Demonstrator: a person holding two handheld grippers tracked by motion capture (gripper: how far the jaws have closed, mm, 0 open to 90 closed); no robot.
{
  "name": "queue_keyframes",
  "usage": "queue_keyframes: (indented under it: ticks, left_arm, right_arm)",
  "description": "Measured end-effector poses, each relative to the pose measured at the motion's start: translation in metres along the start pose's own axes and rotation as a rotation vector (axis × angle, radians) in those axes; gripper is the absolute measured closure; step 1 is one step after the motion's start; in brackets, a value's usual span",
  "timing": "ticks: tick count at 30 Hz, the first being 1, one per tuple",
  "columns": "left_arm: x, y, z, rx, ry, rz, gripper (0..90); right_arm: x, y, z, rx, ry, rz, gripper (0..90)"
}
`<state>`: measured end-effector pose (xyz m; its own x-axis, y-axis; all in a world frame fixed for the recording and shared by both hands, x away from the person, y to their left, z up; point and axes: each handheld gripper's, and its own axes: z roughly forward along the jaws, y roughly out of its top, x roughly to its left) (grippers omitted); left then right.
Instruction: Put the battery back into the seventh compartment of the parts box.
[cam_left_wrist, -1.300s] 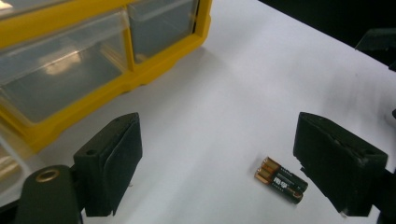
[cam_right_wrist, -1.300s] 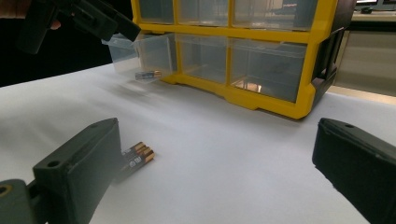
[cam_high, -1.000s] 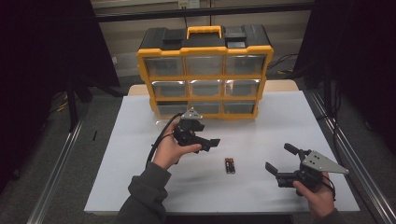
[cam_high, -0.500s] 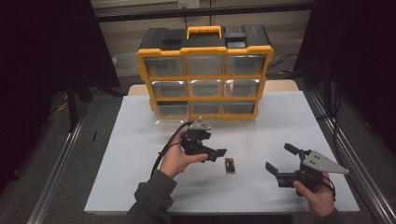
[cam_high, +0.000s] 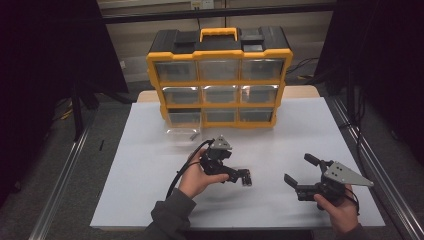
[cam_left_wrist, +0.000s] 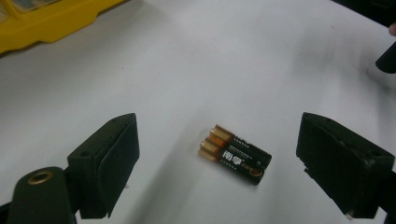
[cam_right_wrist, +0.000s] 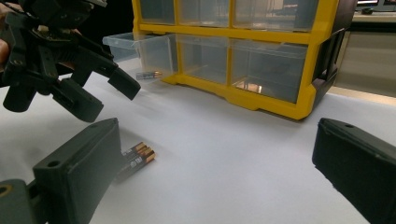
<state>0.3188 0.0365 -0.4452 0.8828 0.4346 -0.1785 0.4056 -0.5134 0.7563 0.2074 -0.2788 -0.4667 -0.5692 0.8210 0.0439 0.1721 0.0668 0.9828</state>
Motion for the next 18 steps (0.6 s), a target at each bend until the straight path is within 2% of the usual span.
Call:
queue_keyframes:
  ticks: [4,5,8,11,12,14,17,18]
  left_arm:
    - [-0.003,-0.003,0.004,-0.012,-0.001,-0.003,16.9]
    - [-0.003,-0.003,0.004,-0.002,0.008,0.003,17.4]
    - [-0.005,-0.006,0.007,-0.012,0.015,0.002,18.8]
    - [-0.007,-0.006,0.007,0.009,0.023,0.011,21.4]
    - [-0.008,-0.006,0.008,0.0,0.027,0.007,22.5]
    - [-0.008,-0.007,0.009,0.011,0.027,0.006,25.6]
    - [-0.008,-0.011,0.013,-0.001,0.018,-0.022,32.0]
    - [-0.008,-0.011,0.014,0.006,0.019,-0.013,34.4]
  right_arm:
    - [0.0,0.0,0.0,0.0,-0.005,0.001,1.4]
    - [0.0,0.0,0.0,0.002,-0.008,0.003,1.4]
    - [0.0,0.0,0.0,0.001,-0.009,0.002,1.4]
    - [0.0,0.0,0.0,0.0,-0.008,0.001,1.4]
    - [0.0,0.0,0.0,-0.002,-0.006,0.001,1.5]
    - [-0.001,0.0,0.0,0.0,-0.009,0.002,1.4]
    - [-0.001,0.0,0.0,0.0,-0.011,0.003,1.4]
    - [-0.001,0.0,0.0,-0.001,-0.01,0.002,1.4]
